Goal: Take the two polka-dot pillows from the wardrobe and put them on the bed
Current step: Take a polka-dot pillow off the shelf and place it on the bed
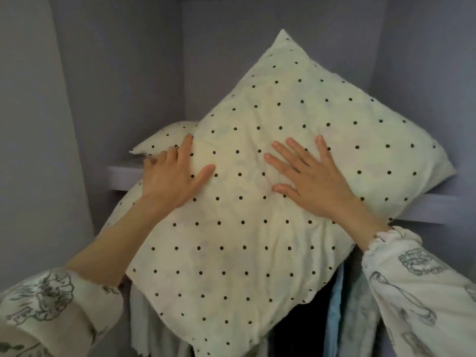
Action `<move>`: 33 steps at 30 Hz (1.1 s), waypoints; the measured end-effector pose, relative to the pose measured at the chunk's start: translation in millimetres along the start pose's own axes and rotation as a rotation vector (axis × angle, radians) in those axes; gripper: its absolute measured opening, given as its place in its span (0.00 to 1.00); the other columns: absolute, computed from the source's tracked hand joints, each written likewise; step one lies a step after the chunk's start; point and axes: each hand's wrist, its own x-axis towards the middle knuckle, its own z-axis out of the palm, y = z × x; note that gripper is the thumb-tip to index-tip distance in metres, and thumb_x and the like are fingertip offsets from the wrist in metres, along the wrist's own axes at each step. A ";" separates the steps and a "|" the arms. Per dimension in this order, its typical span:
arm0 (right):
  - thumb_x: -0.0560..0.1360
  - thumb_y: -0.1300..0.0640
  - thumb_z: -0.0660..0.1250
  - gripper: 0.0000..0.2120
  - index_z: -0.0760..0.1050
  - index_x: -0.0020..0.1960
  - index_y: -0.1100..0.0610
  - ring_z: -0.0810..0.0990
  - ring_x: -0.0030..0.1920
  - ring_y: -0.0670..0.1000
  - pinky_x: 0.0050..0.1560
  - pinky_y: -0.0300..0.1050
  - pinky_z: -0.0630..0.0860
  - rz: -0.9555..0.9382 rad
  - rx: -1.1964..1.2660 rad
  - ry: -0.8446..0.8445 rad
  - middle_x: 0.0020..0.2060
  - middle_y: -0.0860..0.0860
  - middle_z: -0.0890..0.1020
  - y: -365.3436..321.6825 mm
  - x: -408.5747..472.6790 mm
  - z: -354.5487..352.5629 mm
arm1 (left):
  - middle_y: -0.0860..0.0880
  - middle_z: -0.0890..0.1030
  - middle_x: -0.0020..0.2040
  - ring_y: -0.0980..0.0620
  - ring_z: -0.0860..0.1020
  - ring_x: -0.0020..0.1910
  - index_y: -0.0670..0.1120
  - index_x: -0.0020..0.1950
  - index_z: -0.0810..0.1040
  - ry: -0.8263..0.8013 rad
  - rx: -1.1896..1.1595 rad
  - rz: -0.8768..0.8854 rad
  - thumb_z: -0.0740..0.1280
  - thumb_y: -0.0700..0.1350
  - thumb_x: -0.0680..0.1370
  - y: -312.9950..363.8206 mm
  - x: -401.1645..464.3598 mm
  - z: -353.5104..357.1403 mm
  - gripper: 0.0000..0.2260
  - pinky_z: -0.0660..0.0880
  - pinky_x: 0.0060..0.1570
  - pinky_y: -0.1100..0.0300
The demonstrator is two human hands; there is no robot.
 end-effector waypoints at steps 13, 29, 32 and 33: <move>0.69 0.30 0.54 0.41 0.46 0.75 0.46 0.43 0.75 0.54 0.67 0.64 0.33 0.575 0.112 0.065 0.76 0.51 0.49 -17.2 -21.4 4.0 | 0.40 0.70 0.61 0.38 0.71 0.57 0.47 0.70 0.57 -0.022 -0.222 -0.104 0.57 0.66 0.73 25.3 -62.7 11.5 0.33 0.71 0.49 0.43; 0.74 0.37 0.57 0.31 0.42 0.70 0.31 0.41 0.74 0.44 0.72 0.49 0.47 0.983 0.762 0.282 0.75 0.45 0.39 -39.3 -104.1 23.5 | 0.42 0.49 0.77 0.36 0.54 0.72 0.57 0.74 0.44 0.050 -0.479 -0.016 0.60 0.72 0.66 56.1 -4.0 43.5 0.44 0.59 0.64 0.35; 0.73 0.43 0.65 0.35 0.44 0.68 0.27 0.45 0.66 0.28 0.66 0.37 0.51 1.038 0.933 0.334 0.74 0.42 0.45 -40.8 -108.9 26.2 | 0.39 0.49 0.76 0.37 0.54 0.72 0.61 0.73 0.39 -0.058 -0.585 -0.049 0.60 0.74 0.63 44.1 3.5 40.7 0.47 0.55 0.67 0.39; 0.72 0.44 0.67 0.37 0.45 0.70 0.30 0.49 0.64 0.27 0.64 0.36 0.53 1.074 0.971 0.344 0.72 0.41 0.50 -39.7 -108.5 26.5 | 0.38 0.52 0.75 0.37 0.55 0.72 0.63 0.72 0.37 -0.106 -0.608 -0.069 0.60 0.75 0.61 39.2 6.0 39.1 0.48 0.55 0.67 0.41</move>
